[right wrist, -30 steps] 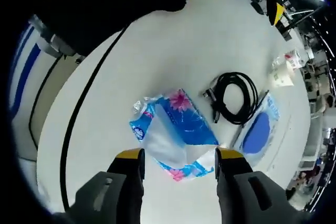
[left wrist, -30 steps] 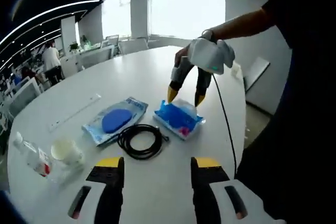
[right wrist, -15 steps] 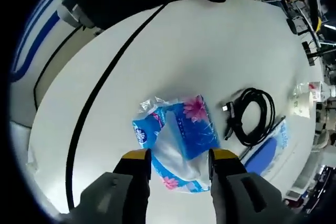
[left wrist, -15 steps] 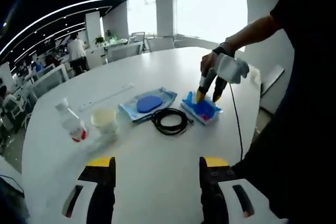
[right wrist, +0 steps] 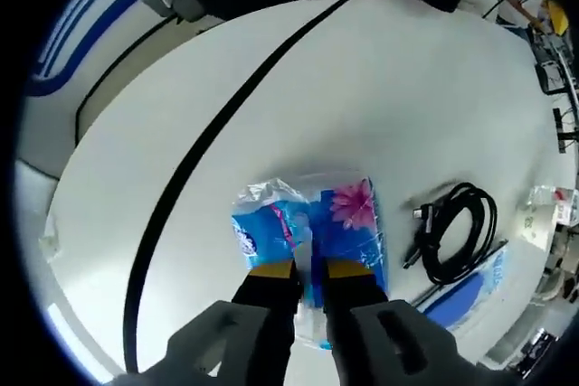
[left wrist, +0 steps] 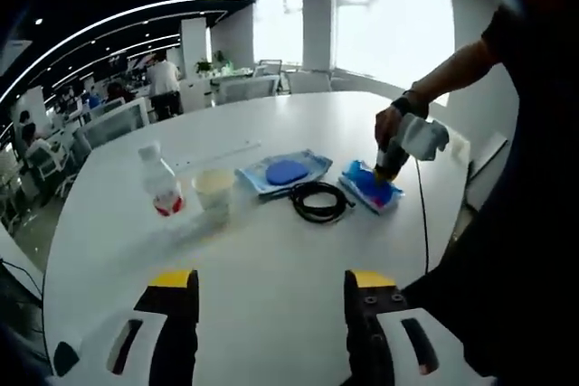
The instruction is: Arrange the tabletop items into an orderly group along one side of the table until the central work area is clear of visible clutter.
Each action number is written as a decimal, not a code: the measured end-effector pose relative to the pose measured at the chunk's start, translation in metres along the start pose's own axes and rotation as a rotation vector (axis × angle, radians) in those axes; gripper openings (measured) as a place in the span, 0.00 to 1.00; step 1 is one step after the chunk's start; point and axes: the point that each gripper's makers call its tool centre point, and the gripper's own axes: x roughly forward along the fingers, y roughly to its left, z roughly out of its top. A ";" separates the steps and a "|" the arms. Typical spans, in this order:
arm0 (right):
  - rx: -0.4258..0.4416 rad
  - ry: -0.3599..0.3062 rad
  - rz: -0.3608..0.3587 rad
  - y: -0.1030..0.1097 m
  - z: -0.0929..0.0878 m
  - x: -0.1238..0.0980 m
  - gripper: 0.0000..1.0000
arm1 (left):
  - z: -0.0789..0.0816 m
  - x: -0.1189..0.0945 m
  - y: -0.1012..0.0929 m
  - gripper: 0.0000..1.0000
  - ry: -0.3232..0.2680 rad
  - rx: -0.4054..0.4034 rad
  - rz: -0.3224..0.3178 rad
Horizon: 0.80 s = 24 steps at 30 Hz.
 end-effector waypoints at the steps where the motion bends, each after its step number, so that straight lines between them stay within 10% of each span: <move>1: 0.007 -0.001 0.001 0.000 0.000 0.000 0.00 | 0.000 0.000 -0.001 0.63 -0.001 -0.006 -0.003; 24: 0.124 0.062 -0.098 -0.014 0.003 -0.063 0.00 | -0.010 0.003 0.026 0.64 0.000 0.018 -0.038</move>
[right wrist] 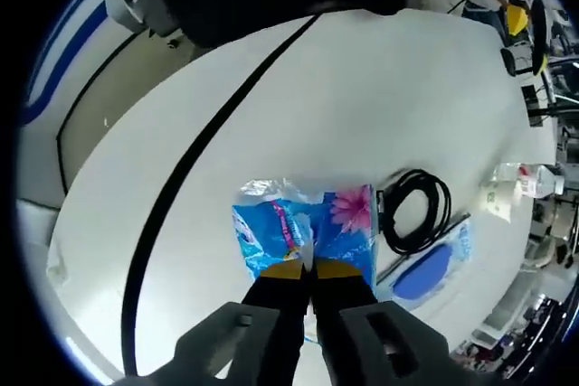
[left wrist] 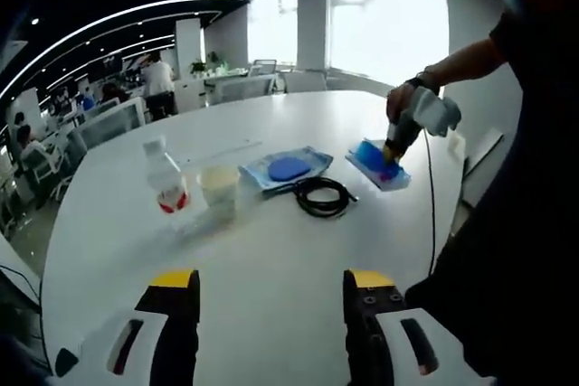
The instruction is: Arrange the tabletop items into an orderly group along one side of the table until the central work area is clear of visible clutter.
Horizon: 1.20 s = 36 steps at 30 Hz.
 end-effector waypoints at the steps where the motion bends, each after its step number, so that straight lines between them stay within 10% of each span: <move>1: 0.002 0.002 0.000 0.000 0.000 -0.001 0.00 | -0.002 0.000 0.005 0.64 0.000 0.000 -0.002; 18: 0.229 0.069 -0.051 -0.015 -0.020 -0.062 0.00 | 0.007 -0.006 0.029 0.79 -0.002 -0.018 -0.046; 36: 0.618 0.032 -0.117 -0.012 -0.069 -0.079 0.00 | 0.033 0.000 0.026 0.88 -0.047 -0.067 -0.082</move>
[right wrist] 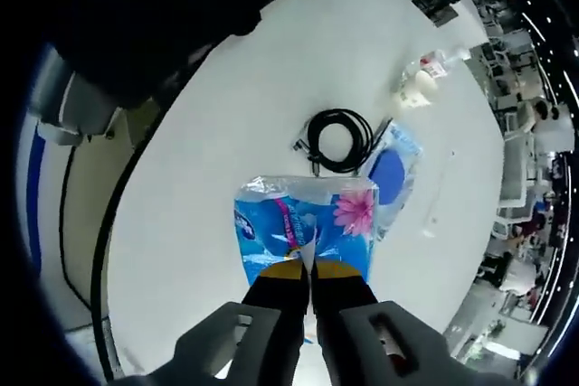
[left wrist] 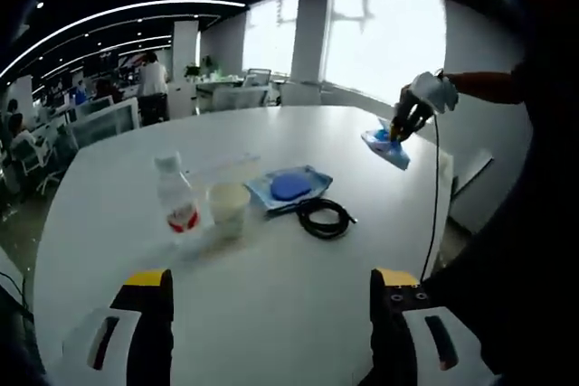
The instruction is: Arrange the tabletop items into an orderly group along one side of the table until the central work area is clear of visible clutter.
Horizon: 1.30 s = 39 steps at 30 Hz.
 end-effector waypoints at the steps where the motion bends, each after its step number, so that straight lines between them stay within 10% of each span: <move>1: 0.012 0.002 -0.001 -0.001 -0.003 0.000 0.00 | 0.000 0.000 0.000 0.88 -0.001 0.002 0.000; 39: 0.417 0.116 0.121 -0.021 -0.086 0.113 0.00 | -0.004 0.003 -0.004 0.88 0.040 -0.005 0.019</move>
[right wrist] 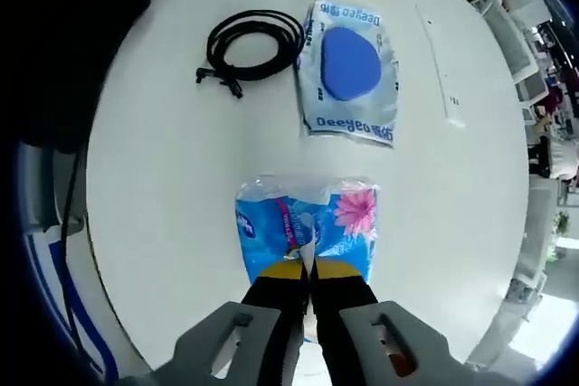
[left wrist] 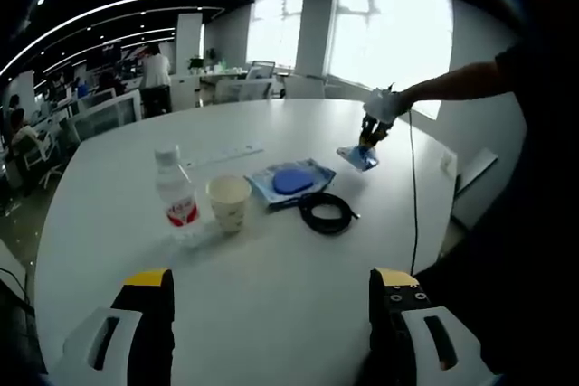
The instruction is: Arrange the tabletop items into an orderly group along one side of the table until the central work area is clear of visible clutter.
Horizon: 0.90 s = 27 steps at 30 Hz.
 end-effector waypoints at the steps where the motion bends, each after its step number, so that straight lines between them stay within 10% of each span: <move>1: 0.006 0.000 0.001 -0.001 0.003 0.002 0.00 | 0.000 0.000 0.000 0.88 -0.001 0.000 0.001; 27: 0.072 0.005 -0.010 -0.007 0.015 0.039 0.00 | 0.000 0.005 0.000 0.87 0.010 -0.002 0.011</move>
